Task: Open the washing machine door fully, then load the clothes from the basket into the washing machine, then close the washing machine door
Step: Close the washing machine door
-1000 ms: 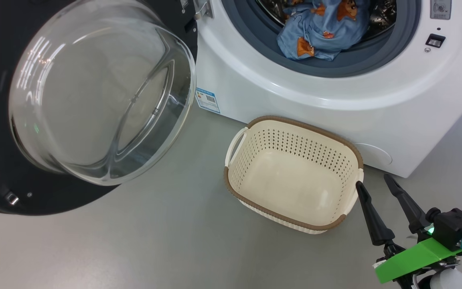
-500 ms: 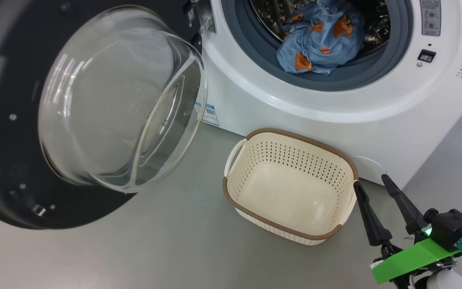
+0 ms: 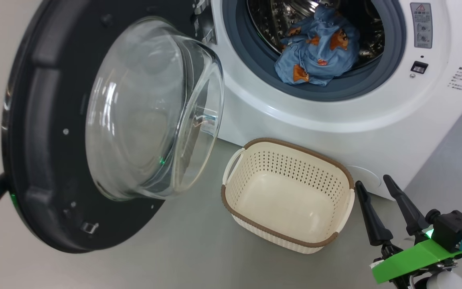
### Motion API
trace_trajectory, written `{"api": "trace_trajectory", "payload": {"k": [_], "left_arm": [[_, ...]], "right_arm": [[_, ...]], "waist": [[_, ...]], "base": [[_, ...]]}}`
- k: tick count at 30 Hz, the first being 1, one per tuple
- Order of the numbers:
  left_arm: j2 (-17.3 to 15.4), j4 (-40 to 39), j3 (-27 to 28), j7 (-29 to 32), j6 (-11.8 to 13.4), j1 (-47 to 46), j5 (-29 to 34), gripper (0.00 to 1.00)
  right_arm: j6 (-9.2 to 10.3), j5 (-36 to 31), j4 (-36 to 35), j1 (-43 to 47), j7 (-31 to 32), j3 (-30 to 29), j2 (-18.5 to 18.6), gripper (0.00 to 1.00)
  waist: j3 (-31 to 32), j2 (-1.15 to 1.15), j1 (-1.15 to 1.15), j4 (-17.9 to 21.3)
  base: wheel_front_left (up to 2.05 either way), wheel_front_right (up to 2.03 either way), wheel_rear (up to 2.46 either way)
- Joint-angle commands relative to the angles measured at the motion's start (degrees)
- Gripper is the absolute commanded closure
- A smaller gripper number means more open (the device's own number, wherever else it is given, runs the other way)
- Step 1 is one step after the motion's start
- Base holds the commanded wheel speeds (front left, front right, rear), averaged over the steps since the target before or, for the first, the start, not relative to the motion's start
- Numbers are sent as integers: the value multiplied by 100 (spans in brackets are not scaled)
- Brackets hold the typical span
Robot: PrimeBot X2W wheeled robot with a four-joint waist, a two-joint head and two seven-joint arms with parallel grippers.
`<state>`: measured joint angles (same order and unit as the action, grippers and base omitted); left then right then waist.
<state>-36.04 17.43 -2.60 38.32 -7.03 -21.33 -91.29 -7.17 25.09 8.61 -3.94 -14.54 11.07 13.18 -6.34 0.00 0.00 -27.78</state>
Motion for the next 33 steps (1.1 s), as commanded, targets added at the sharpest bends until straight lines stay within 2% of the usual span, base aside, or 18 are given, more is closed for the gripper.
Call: {"api": "trace_trajectory", "payload": {"k": [1, 13, 21, 33], "left_arm": [[-255, -298, 187, 128, -46, -52, -72, 100], [-103, -1367, -30, 832, -46, 273, -65, 100], [92, -1846, -140, 1021, -46, 408, -28, 100], [429, -2524, -354, 1012, -46, 567, 103, 100]], "right_arm": [[-32, 16, -150, 50, -46, 103, 45, 0], [-32, 13, -193, 181, -46, 7, -40, 0], [-32, 13, -208, 254, -46, -60, -101, 0], [-32, -11, -258, 251, -46, -167, -185, 0]], "waist": [[53, 0, 0, 29], [266, 0, 0, 235], [364, 0, 0, 460], [338, 0, 0, 1035]], "base": [[0, 0, 0], [0, 0, 0], [0, 0, 0], [0, 0, 0]]}}
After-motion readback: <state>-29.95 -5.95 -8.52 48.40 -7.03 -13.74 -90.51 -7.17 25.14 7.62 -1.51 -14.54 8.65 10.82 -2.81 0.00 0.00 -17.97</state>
